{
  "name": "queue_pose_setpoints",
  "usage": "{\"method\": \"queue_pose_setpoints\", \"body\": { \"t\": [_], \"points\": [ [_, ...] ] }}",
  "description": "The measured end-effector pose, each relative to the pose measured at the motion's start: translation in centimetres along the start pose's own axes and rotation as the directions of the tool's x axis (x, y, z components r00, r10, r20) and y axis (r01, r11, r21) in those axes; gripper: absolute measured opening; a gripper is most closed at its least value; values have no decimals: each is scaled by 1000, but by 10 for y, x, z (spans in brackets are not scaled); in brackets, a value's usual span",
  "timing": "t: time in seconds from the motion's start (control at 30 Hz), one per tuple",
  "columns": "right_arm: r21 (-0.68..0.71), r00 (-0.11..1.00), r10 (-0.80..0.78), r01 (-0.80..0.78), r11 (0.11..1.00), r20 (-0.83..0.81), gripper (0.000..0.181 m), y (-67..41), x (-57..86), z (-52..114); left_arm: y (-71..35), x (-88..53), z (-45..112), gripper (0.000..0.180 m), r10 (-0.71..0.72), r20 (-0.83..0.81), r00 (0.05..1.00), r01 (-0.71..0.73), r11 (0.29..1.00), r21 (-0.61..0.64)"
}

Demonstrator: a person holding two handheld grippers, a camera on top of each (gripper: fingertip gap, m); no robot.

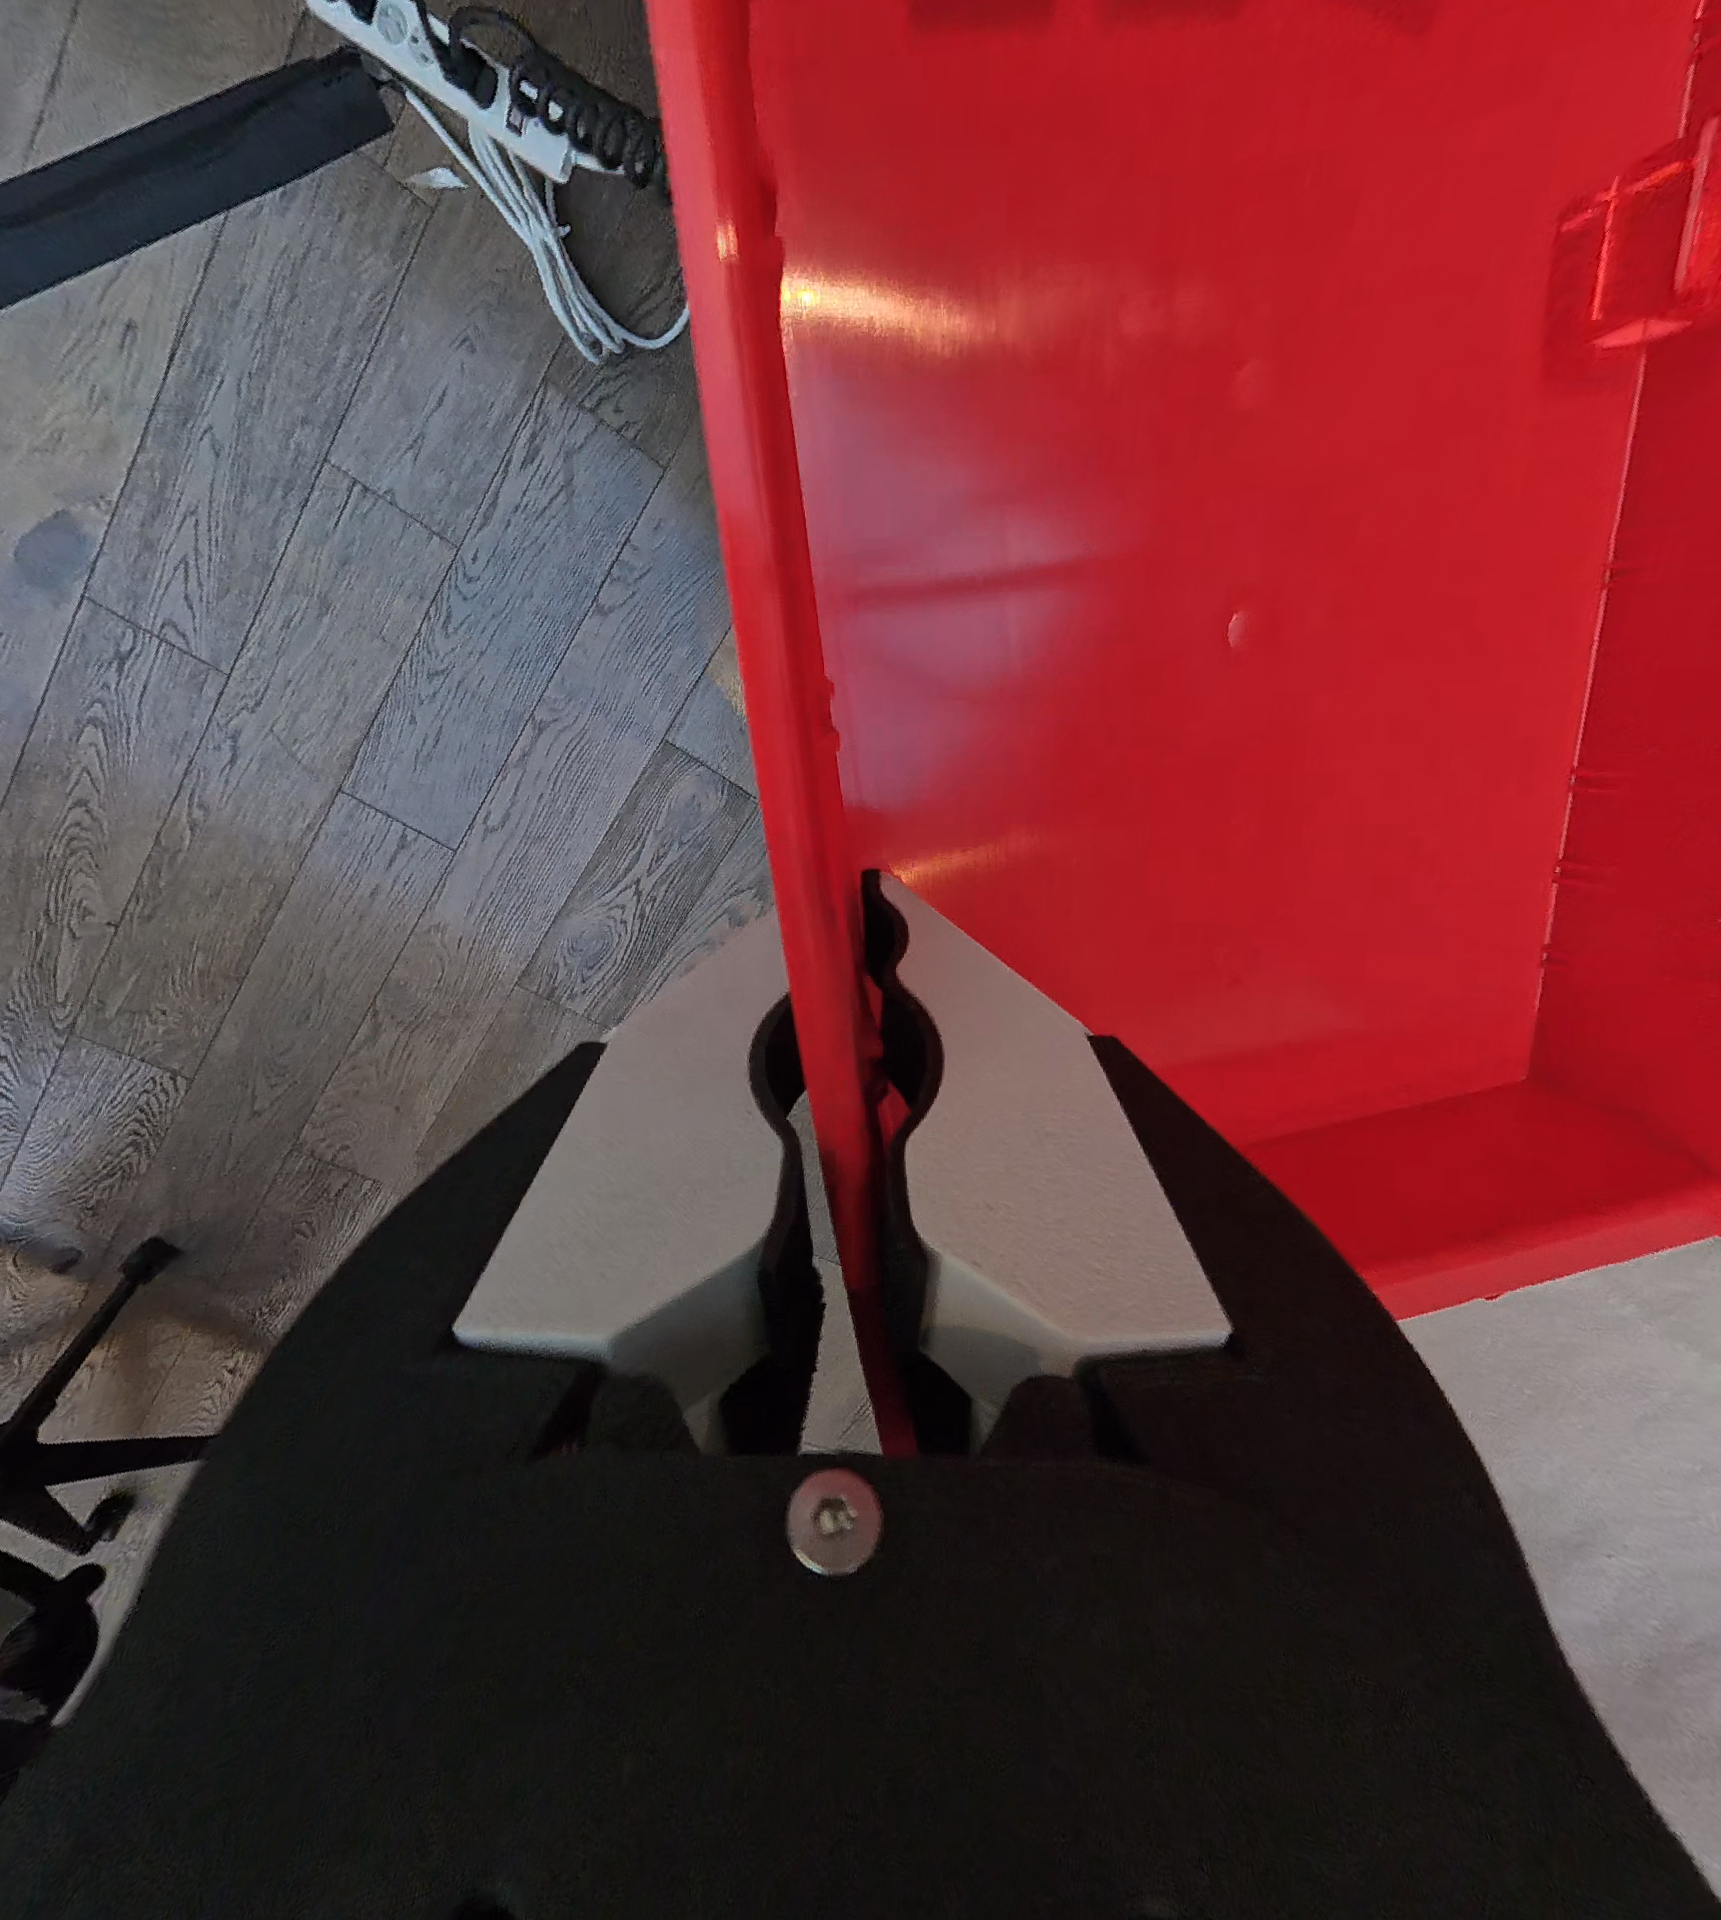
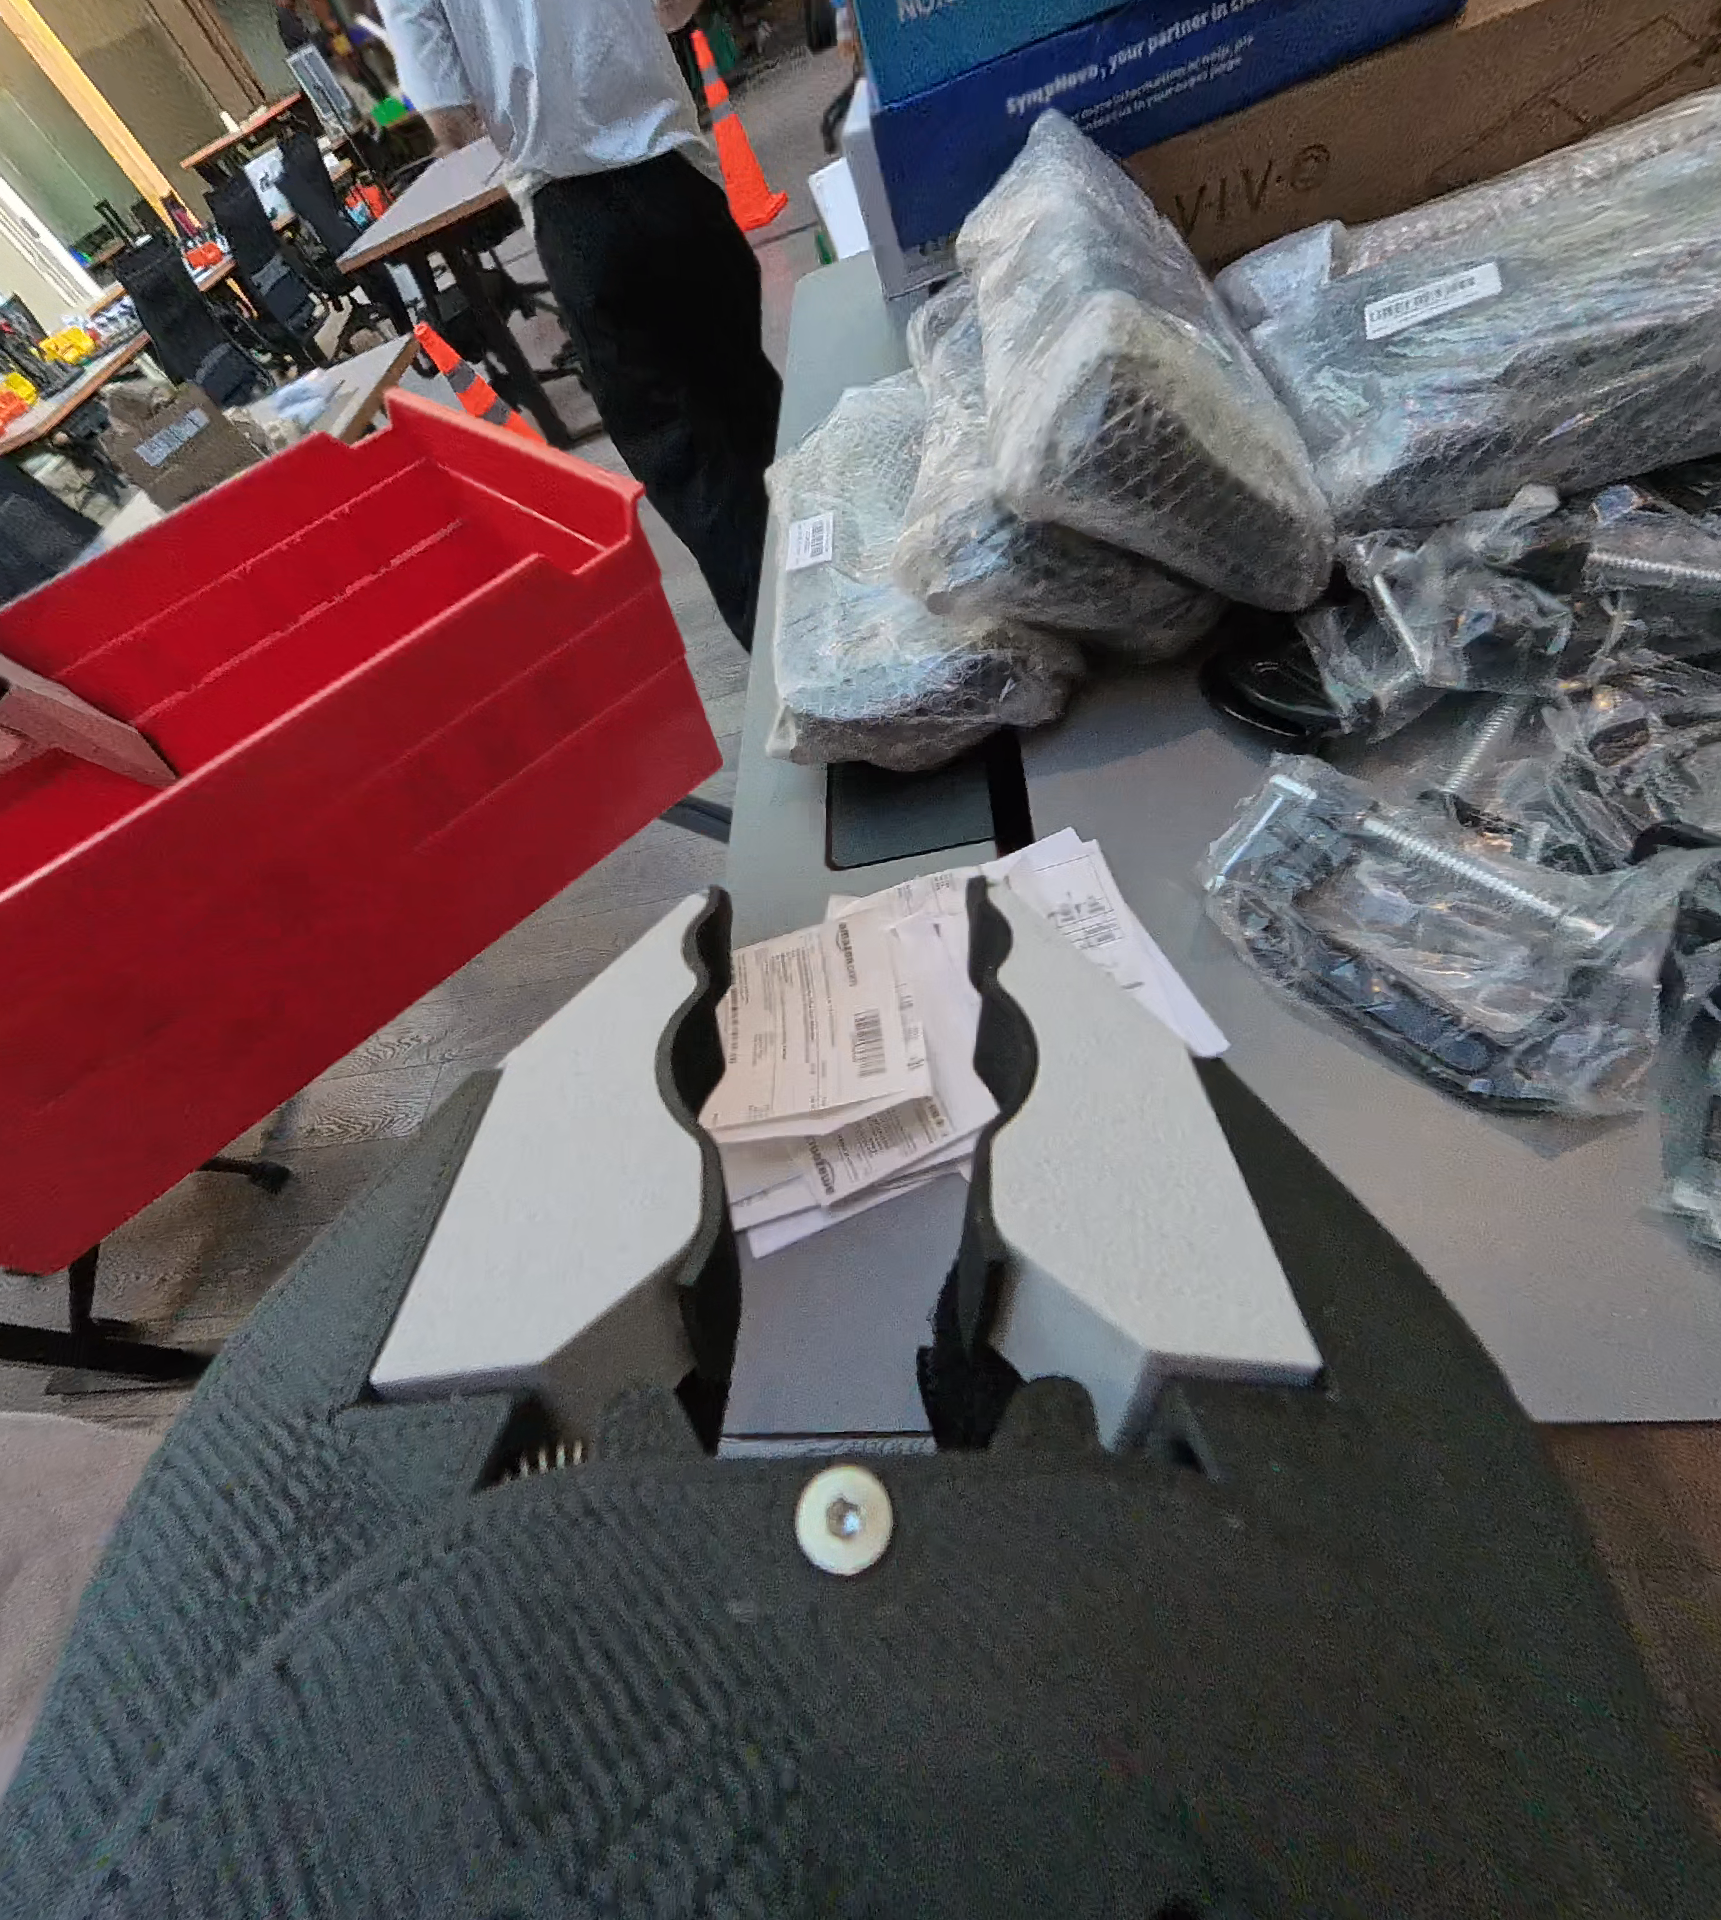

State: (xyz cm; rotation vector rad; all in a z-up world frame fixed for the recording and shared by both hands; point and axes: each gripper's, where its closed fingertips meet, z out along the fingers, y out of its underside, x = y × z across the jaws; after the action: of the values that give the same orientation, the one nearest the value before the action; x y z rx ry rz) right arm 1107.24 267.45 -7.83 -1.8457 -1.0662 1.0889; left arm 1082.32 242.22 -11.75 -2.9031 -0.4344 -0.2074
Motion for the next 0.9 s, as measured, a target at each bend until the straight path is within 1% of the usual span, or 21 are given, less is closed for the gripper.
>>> {"method": "queue_pose_setpoints", "body": {
  "t": [0.07, 0.2, 0.33, 0.4, 0.47, 0.53, 0.63, 0.7, 0.77, 0.83, 0.87, 0.9],
  "points": [
    [24, 1000, -18, 18, 1000, 1, 45, 23, -36, 6, 28, -14, -3, 2, -20, 14, 1000, 19, 1000, 5],
    [18, 999, -6, 6, 1000, 43, 56, 78, -122, 21, 88, -35, -6, 2, -19, 62, 998, 18, 1000, 22],
    [9, 989, 67, -69, 998, 130, 55, 139, -222, 24, 158, -43, 2, 2, 9, 62, 998, -10, 1000, 14],
    [25, 991, 52, -56, 998, 127, 54, 162, -256, 22, 197, -44, 7, 2, 22, 55, 998, -22, 1000, -3],
    [57, 999, -30, 28, 998, 40, 56, 183, -273, 20, 236, -46, 12, 2, 29, 49, 998, -28, 999, -21],
    [51, 989, -108, 114, 992, -99, 57, 192, -267, 4, 275, -47, 15, 2, 22, 36, 999, -20, 998, -58],
    [51, 916, -179, 211, 976, -359, 59, 175, -223, -52, 320, -48, 20, 1, 24, 15, 1000, -22, 995, -102],
    [-17, 851, -251, 274, 962, -461, 62, 162, -195, -93, 336, -49, 24, 2, 49, 13, 999, -48, 994, -101],
    [-145, 798, -383, 358, 922, -466, 64, 150, -187, -121, 346, -50, 28, 2, 69, 14, 998, -67, 994, -89],
    [-318, 702, -573, 477, 819, -424, 68, 131, -190, -139, 356, -51, 29, 2, 67, 26, 997, -65, 995, -71],
    [-358, 675, -633, 524, 773, -380, 68, 119, -199, -143, 363, -52, 27, 2, 56, 30, 998, -53, 996, -70],
    [-360, 657, -668, 564, 743, -349, 68, 106, -210, -145, 373, -53, 23, 2, 42, 31, 999, -39, 996, -74]
  ]
}}
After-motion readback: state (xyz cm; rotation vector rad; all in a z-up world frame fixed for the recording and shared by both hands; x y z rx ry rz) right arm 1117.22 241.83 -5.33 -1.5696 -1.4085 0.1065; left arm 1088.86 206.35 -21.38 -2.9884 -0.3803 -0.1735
